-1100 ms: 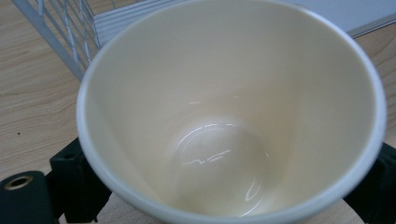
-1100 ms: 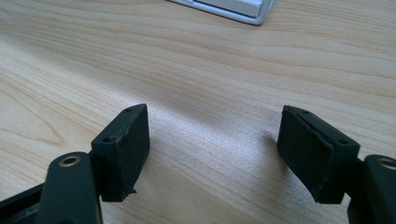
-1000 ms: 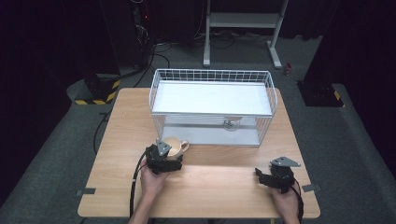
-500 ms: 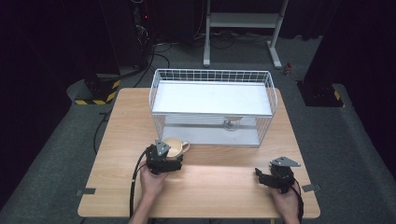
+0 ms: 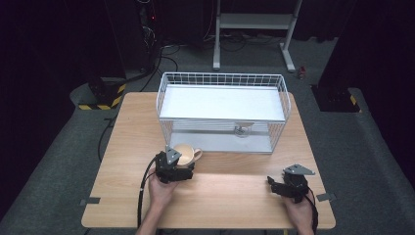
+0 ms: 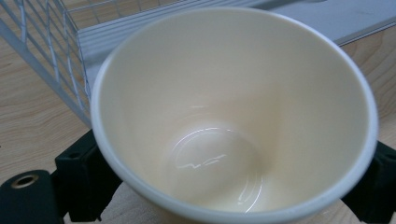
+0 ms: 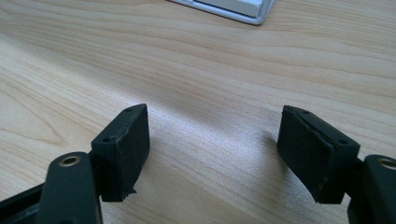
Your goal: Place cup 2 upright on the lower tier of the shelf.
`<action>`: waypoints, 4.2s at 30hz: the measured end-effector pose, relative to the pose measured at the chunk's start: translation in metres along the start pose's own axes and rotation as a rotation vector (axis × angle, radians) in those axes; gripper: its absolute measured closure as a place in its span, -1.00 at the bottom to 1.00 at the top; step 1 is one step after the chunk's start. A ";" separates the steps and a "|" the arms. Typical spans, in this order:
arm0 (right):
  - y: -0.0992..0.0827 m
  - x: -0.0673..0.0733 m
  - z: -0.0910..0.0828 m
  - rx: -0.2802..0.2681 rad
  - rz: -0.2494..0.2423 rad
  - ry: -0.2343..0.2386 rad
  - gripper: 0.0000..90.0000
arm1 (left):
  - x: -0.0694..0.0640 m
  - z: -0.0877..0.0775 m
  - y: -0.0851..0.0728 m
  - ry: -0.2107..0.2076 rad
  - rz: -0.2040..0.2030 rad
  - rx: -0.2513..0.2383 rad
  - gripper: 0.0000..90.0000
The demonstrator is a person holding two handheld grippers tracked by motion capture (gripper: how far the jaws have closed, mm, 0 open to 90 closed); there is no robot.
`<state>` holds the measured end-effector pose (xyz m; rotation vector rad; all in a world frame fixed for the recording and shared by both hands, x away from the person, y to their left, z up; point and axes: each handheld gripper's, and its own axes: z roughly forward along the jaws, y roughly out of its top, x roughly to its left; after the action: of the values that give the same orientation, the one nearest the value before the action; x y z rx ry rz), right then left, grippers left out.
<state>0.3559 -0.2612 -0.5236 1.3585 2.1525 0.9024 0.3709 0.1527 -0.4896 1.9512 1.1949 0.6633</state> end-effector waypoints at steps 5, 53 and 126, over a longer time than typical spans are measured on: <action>0.000 0.000 0.000 0.001 0.000 0.000 -0.44 | -0.003 0.001 0.005 -0.006 0.018 0.002 -0.80; 0.000 0.000 0.000 0.000 -0.002 0.000 -0.44 | -0.001 0.058 0.058 -0.020 0.010 0.017 -0.80; 0.000 0.000 0.000 0.000 -0.003 0.001 -0.44 | 0.001 0.064 0.030 -0.034 -0.028 0.065 -0.64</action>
<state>0.3558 -0.2611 -0.5237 1.3550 2.1549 0.9016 0.4345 0.1243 -0.5035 1.9877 1.2348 0.5814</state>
